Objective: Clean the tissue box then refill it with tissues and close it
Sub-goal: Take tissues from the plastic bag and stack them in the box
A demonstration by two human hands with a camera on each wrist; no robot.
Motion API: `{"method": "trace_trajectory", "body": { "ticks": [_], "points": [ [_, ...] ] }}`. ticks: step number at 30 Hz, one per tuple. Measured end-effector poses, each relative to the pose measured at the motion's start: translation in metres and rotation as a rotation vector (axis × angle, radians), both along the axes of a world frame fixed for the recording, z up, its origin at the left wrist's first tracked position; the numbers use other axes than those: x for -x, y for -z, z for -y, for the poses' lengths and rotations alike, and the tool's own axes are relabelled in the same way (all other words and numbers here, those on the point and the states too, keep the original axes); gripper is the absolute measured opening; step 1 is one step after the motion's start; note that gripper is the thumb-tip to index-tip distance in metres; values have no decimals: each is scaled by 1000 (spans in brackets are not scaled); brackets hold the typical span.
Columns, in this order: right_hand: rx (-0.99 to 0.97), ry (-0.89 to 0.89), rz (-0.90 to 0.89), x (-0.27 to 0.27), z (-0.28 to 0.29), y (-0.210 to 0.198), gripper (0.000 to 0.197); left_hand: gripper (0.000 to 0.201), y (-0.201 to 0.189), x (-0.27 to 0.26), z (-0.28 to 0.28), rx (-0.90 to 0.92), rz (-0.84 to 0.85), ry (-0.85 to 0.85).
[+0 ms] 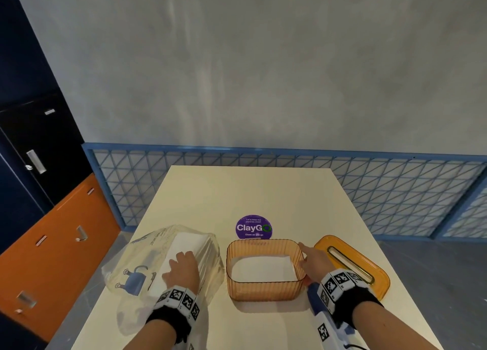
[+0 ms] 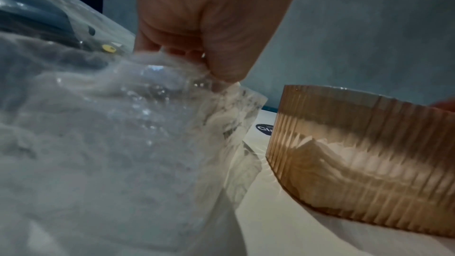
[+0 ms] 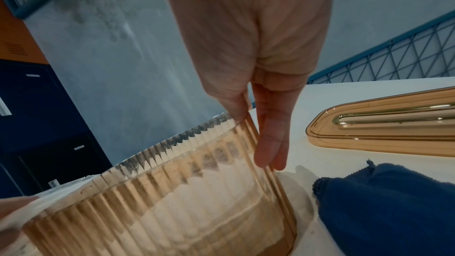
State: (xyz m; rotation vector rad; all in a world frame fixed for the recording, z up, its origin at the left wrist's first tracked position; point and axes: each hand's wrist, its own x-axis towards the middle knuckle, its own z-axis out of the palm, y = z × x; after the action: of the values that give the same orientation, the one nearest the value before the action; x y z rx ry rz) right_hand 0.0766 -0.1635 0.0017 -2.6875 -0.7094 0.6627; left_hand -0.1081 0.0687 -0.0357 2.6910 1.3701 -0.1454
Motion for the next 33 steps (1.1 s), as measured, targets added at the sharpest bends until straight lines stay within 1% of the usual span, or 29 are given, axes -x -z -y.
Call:
{"method": "trace_trajectory", "body": {
  "ticks": [2, 5, 7, 9, 10, 11, 12, 14, 15, 16, 17, 18, 19, 20, 21, 22, 23, 24, 25, 26, 27, 28, 30, 31, 32, 33],
  "points": [
    [10, -8, -23, -1, 1, -1, 57, 34, -5, 2, -5, -24, 30, 32],
    [39, -19, -112, -4, 1, -11, 60, 34, -25, 8, -12, 51, 138, 34],
    [50, -49, -54, -6, -6, -27, 60, 29, -43, 15, -14, 55, 255, 7],
    [-92, -57, 33, -1, -20, -50, 55, 27, -60, 22, -13, 5, 405, 9],
    [-196, -62, 21, 6, -31, -63, 51, 27, -67, 27, -10, -22, 493, 32],
    [-298, -74, -56, 14, -43, -74, 48, 28, -73, 30, -5, -36, 582, 62],
    [-388, -80, -199, 25, -57, -85, 49, 29, -79, 34, 1, -39, 659, 96],
    [-533, -38, -597, 46, -82, -101, 59, 33, -85, 39, 13, -36, 759, 167],
    [-570, -12, -766, 54, -92, -108, 63, 35, -85, 42, 19, -42, 801, 210],
    [-590, 3, -891, 59, -101, -113, 67, 36, -84, 44, 23, -59, 837, 276],
    [-591, 7, -948, 63, -108, -118, 67, 37, -81, 47, 25, -73, 858, 364],
    [-585, 4, -971, 66, -113, -121, 64, 38, -79, 50, 28, -69, 859, 446],
    [-563, -20, -938, 68, -118, -124, 61, 39, -74, 52, 28, -85, 840, 510],
    [-524, -77, -864, 69, -123, -126, 55, 41, -67, 55, 28, -101, 806, 555],
    [-466, -161, -740, 70, -126, -127, 46, 43, -62, 58, 28, -89, 775, 580],
    [-423, -239, -608, 70, -129, -127, 38, 44, -59, 61, 28, -56, 764, 572],
    [-398, -293, -486, 72, -131, -128, 34, 45, -54, 65, 29, -7, 798, 525],
    [-389, -326, -390, 74, -132, -130, 33, 47, -52, 68, 32, 88, 847, 460],
    [-390, -355, -310, 77, -133, -134, 33, 51, -52, 71, 34, 222, 918, 384],
    [-399, -383, -235, 80, -135, -137, 33, 56, -54, 72, 34, 338, 1018, 284],
    [-415, -411, -195, 82, -137, -139, 33, 55, -53, 71, 30, 424, 1110, 157],
    [-436, -446, -190, 83, -139, -138, 32, 52, -52, 68, 24, 522, 1184, 6],
    [-480, -513, -221, 86, -143, -135, 31, 54, -53, 62, 4, 808, 1294, -331],
    [-491, -528, -229, 87, -144, -132, 31, 55, -52, 60, -5, 946, 1342, -445],
    [-504, -530, -231, 87, -145, -129, 31, 55, -52, 59, -13, 1049, 1392, -499],
    [-516, -509, -238, 87, -146, -124, 31, 54, -53, 60, -18, 1108, 1432, -501]
  ]
}}
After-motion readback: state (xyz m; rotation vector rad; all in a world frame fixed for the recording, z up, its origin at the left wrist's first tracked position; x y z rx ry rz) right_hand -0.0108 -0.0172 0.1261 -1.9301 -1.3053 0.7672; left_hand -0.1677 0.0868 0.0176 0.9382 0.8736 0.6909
